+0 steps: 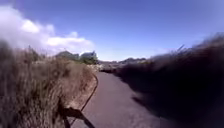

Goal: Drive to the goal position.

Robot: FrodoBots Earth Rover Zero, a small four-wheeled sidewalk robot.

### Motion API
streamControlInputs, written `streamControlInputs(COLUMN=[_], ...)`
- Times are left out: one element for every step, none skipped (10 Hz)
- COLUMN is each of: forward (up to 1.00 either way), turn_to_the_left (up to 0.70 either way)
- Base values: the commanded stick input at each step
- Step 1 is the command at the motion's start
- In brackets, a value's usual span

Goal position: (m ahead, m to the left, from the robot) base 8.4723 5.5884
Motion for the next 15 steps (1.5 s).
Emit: streamControlInputs(forward=[0.7,0.7,0.7,0.7,0.7,0.7,0.7,0.7,0.7,0.7,0.7,0.7,0.7,0.7,0.7], turn_to_the_left=[0.0,0.0,0.0,0.0,0.0,0.0,0.0,0.0,0.0,0.0,0.0,0.0,0.13,0.14,0.14])
